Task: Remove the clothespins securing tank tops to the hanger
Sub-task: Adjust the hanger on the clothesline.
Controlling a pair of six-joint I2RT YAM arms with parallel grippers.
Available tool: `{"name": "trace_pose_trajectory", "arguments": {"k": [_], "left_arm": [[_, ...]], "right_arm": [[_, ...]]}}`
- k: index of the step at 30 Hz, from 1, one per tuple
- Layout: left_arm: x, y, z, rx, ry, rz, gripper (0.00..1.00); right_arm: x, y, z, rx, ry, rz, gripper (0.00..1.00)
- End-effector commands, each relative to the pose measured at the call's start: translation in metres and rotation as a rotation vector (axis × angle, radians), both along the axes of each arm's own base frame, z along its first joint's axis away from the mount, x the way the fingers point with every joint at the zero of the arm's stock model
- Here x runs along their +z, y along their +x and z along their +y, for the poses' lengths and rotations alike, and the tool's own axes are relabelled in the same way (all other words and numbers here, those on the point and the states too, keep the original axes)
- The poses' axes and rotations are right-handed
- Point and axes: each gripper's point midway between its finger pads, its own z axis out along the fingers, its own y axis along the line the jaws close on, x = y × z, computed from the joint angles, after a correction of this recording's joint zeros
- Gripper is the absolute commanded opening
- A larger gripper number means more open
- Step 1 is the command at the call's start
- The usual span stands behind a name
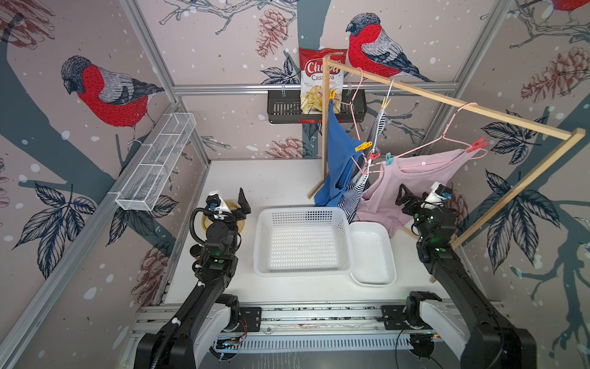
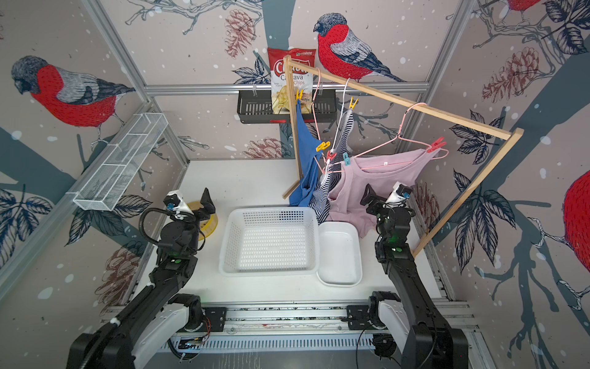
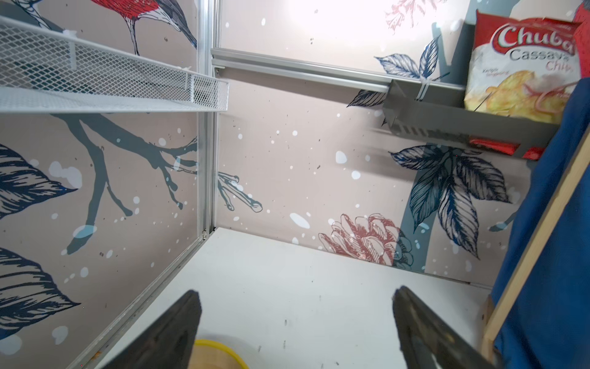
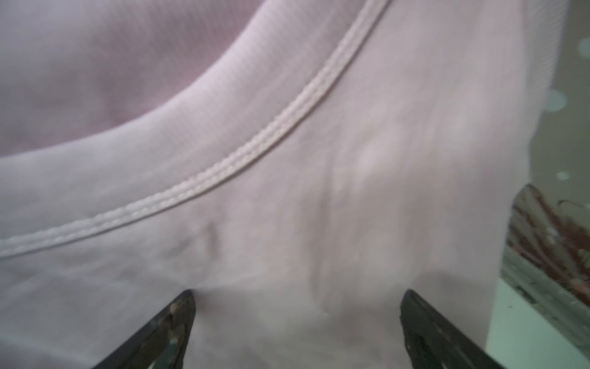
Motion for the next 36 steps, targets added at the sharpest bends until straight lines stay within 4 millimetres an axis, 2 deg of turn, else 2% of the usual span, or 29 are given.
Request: {"name": "trace_pose_trajectory", "arguments": {"k": [1,6,11,16,20,21,25,30,36], "left_arm": [[0.006,-0.001,-0.015,-0.055,-0.042,0.046,0.9],[0.042,-0.001,-0.059,-0.238,-0.037,0.029,0.86],[0.078,-0.001,-0.124,-0.423,0.037,0.028,0.84],[0.107,-0.011,-0.194,-0.615,0.133,0.012,0.83],[0.113,-0.009,-0.238,-0.765,0.153,0.028,0.83],[0.121,-0.01,-0.248,-0.807,0.151,0.012,0.83],[0.134,-0.011,-0.276,-0.889,0.155,-0.025,0.82],[0.141,-0.005,-0.299,-0.94,0.165,-0.016,0.82],[0.134,-0.001,-0.318,-1.0,0.185,0.004,0.81]], "right_arm": [[-0.005,-0.014,0.024,0.097,0.063,0.035,1.0],[0.008,-0.041,0.055,0.163,-0.034,-0.006,1.0],[0.034,-0.064,0.082,0.241,-0.083,-0.091,1.0],[0.055,-0.074,0.099,0.299,-0.072,-0.155,1.0],[0.059,-0.066,0.106,0.297,-0.042,-0.158,1.0],[0.058,-0.06,0.104,0.274,-0.029,-0.156,1.0],[0.051,-0.033,0.096,0.19,-0.003,-0.131,1.0],[0.059,-0.004,0.091,0.212,0.091,-0.172,1.0],[0.068,0.027,0.09,0.265,0.123,-0.172,1.0]]}}
